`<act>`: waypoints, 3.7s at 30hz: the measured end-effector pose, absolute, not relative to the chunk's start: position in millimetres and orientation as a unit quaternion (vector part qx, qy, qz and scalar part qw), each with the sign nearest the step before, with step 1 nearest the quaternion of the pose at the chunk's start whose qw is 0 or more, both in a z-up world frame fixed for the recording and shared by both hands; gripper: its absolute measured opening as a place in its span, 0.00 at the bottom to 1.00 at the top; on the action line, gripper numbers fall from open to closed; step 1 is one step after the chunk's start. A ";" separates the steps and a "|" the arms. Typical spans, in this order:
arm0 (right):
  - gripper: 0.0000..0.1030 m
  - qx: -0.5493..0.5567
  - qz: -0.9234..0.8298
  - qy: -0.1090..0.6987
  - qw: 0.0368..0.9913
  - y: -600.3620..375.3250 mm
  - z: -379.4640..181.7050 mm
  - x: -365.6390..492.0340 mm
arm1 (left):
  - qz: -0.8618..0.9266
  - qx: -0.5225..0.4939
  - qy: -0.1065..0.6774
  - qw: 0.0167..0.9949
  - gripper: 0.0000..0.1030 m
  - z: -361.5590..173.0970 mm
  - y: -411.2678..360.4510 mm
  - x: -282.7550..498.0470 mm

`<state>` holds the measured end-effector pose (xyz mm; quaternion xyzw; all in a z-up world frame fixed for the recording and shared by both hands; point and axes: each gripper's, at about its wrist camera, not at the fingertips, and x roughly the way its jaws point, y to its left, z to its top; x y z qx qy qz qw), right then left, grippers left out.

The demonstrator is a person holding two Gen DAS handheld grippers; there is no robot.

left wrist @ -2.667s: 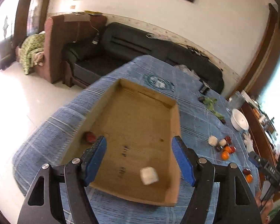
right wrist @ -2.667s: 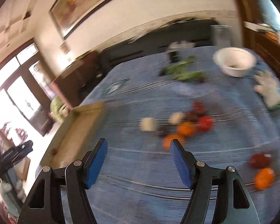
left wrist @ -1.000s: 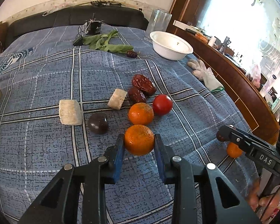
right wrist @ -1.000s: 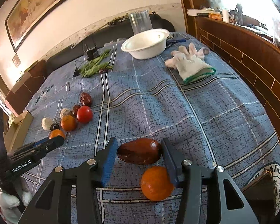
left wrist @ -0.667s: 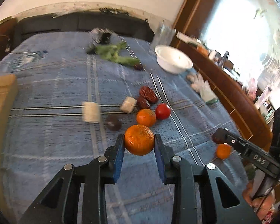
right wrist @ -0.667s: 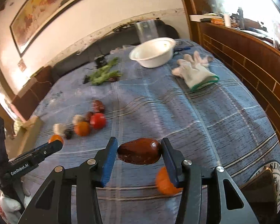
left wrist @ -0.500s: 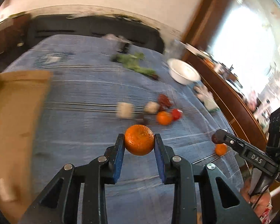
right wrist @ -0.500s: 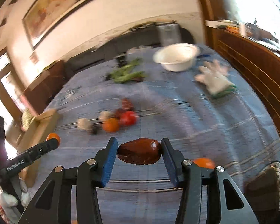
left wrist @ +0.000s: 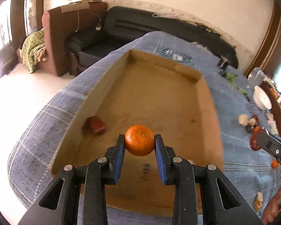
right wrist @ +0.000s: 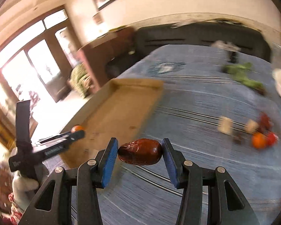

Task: Organize fruits
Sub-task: 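Carry both fruits into the cardboard tray and open both grippers, then move both grippers back over the remaining fruits, then grasp the white block with the left gripper while the right gripper grasps the red tomato, then carry the block and tomato into the cardboard tray and open both grippers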

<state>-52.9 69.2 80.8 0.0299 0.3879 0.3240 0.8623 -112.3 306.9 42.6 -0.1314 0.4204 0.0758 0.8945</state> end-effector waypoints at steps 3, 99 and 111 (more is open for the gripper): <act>0.52 0.015 0.349 0.408 0.843 111.5 70.3 -44.6 | 0.096 -0.114 0.428 0.892 0.30 38.2 312.0 -113.4; 0.41 0.190 0.086 0.422 0.882 -166.7 5.2 46.0 | -0.155 -0.063 0.435 0.885 0.22 5.9 41.5 46.9; 0.31 0.194 0.101 0.394 0.893 -166.3 20.7 29.0 | -0.155 -0.087 0.429 0.886 0.21 5.8 48.9 43.0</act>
